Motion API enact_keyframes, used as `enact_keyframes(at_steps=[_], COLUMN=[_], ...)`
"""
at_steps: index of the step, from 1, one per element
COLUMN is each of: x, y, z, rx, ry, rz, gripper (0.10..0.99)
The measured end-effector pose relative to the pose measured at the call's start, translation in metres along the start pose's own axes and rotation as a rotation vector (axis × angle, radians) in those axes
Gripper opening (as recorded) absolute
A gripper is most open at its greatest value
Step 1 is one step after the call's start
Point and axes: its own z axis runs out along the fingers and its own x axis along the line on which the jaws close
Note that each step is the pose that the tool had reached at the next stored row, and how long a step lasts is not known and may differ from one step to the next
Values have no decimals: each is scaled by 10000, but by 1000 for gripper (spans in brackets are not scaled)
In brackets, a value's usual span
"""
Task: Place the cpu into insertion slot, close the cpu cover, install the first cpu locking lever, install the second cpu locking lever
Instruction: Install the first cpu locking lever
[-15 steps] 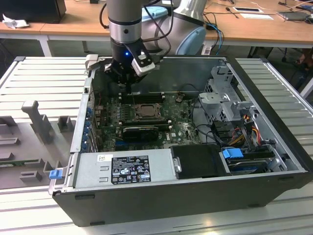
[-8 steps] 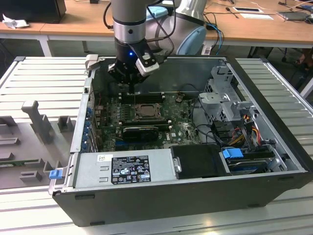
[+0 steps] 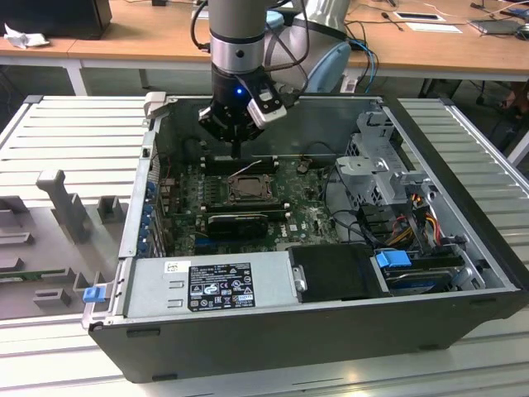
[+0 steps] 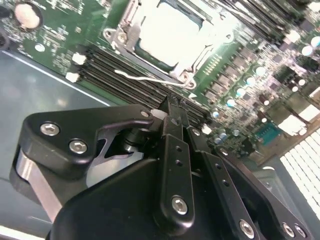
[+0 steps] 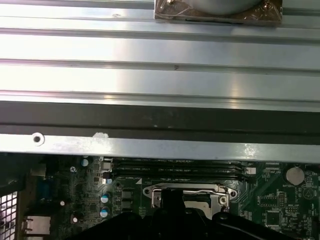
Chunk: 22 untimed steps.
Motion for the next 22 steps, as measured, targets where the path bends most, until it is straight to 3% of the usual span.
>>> enact_keyframes(at_steps=[3, 4, 16, 22], x=[-11, -19, -119, -180], y=[0, 0, -16, 17], z=[8, 17, 245, 263], rx=[-208, -230, -272, -281], ry=[-2, -6, -6, -4], rz=[-61, -63, -60, -64], gripper=[106, 106, 106, 106])
